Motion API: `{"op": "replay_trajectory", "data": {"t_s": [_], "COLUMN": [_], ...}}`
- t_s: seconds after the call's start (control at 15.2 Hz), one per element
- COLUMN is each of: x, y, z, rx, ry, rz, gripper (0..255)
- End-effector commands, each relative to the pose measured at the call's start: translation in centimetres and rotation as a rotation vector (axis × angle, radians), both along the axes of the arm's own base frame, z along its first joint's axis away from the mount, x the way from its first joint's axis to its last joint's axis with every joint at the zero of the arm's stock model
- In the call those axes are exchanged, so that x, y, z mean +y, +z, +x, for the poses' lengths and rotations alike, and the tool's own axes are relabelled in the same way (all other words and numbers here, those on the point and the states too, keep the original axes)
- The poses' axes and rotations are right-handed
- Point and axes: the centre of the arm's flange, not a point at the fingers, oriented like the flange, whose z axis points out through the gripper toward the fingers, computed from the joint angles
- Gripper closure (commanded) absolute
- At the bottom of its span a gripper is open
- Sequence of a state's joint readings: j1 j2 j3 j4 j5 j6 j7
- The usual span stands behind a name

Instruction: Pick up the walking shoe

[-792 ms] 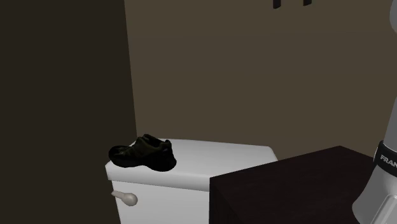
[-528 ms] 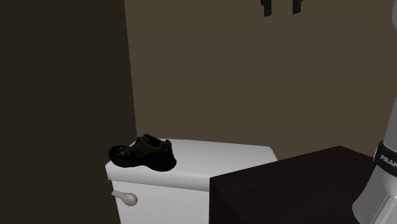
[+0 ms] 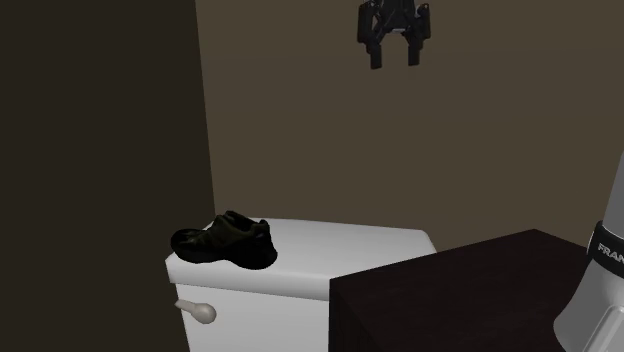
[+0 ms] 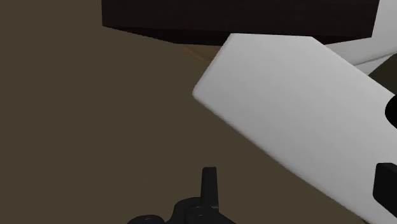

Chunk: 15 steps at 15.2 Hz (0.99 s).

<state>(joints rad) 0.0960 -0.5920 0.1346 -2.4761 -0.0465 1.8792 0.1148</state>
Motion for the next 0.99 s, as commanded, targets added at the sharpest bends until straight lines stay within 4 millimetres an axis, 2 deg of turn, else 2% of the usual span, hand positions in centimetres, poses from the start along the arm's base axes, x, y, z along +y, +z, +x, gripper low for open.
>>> {"op": "replay_trajectory", "data": {"t_s": [0.0, 0.46, 0.92], "x": [2.0, 8.2, 14.9], "y": [-1.5, -7.3, -13.0], "z": [1.0, 3.7, 5.1], "rx": [0.0, 0.008, 0.016], "ry": [0.05, 0.22, 0.39], "rz": [0.006, 0.023, 0.04], "gripper": [0, 0, 0]}}
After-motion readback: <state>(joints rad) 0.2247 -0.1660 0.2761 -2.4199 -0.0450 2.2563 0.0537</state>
